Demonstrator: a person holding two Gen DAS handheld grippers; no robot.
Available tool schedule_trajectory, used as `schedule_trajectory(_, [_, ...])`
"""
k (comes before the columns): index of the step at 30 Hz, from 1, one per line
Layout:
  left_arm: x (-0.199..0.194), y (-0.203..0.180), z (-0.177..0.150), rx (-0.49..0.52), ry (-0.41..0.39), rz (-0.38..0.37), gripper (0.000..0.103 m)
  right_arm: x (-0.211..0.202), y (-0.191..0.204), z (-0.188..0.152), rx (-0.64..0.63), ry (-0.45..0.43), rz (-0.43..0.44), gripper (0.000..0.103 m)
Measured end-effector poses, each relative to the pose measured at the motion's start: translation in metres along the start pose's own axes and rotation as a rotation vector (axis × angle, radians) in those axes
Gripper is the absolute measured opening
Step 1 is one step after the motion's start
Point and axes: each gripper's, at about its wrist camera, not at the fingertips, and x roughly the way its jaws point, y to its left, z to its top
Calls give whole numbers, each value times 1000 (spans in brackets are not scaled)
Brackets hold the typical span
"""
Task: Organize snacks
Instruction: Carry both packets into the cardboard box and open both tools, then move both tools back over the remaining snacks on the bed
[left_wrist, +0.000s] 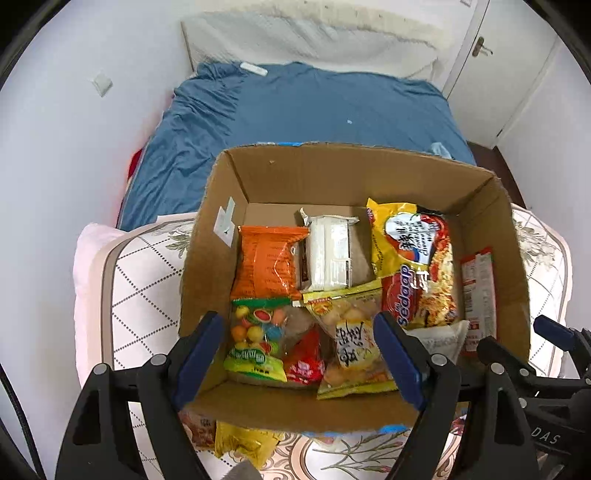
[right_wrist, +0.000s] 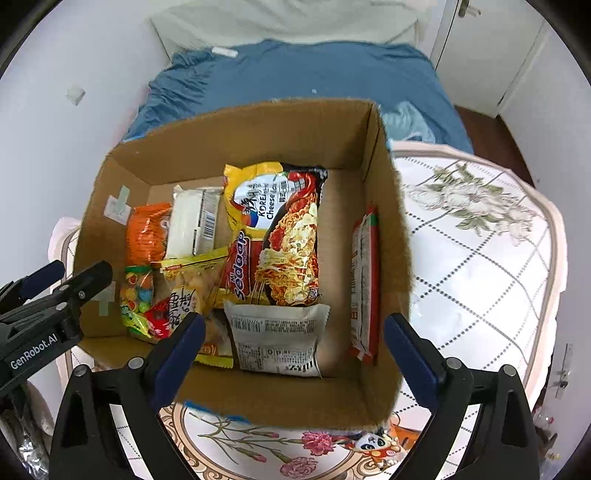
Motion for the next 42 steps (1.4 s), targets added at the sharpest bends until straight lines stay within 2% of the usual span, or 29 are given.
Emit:
schedule_trajectory(12, [-73,-5,-57,-10,-155,6,83,-73,-2,-57,4,-165,-11,99])
schedule_trajectory(21, [-124,-7,-101,9,-254,21,83,-118,4,-109,-7,-237,-2,99])
schedule_trajectory(26, [-141,-2,-121,-5,-273,6,83,-136,0,-136,19,-254,24,99])
schedule_trajectory(30, [-142,2,-138,-32,-249,8,83,-134,-19,-154,90,-226,59,100])
schedule_trajectory(33, [-130,3,-151,-46,-219,14,83,-118,-46,-166,193,-174,84,100])
schedule_trajectory(37, [-97,5,-166,-75,-146,13,83,-74,-89,-178,336,-70,81,100])
schedule_trajectory(42, [-40,10,-176,-138,-28,31,83,-17,-118,-174,396,28,44,100])
